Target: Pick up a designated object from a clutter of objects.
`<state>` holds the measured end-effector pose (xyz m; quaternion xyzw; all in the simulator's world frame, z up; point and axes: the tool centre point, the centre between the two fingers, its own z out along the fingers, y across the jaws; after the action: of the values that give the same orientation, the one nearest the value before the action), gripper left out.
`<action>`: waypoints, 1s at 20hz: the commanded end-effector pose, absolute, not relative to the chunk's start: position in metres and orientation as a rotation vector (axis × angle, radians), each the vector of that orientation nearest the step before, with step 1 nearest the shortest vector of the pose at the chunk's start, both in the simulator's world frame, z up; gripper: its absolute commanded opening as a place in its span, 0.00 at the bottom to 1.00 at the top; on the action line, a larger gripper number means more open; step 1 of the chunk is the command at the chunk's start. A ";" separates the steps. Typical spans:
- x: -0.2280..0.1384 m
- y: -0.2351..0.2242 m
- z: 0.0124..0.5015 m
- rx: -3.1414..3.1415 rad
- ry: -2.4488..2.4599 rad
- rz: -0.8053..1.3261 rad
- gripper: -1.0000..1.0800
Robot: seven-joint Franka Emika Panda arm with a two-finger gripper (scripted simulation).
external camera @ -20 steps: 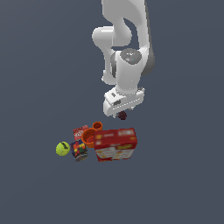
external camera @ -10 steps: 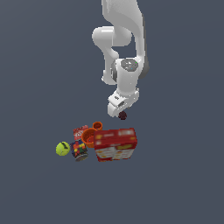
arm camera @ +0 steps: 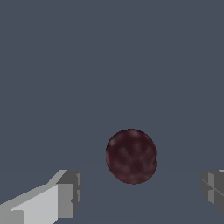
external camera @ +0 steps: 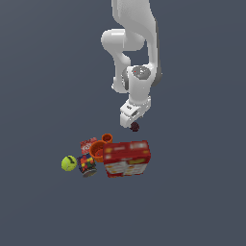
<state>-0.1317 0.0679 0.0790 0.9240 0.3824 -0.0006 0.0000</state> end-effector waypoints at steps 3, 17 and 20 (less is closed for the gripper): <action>-0.132 0.068 0.077 2.903 1.201 -0.001 0.96; -0.133 0.068 0.033 2.900 1.208 -0.001 0.96; -0.133 0.068 0.029 2.900 1.208 -0.001 0.96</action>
<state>-0.1333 0.0679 0.0314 0.9231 0.3846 -0.0006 -0.0002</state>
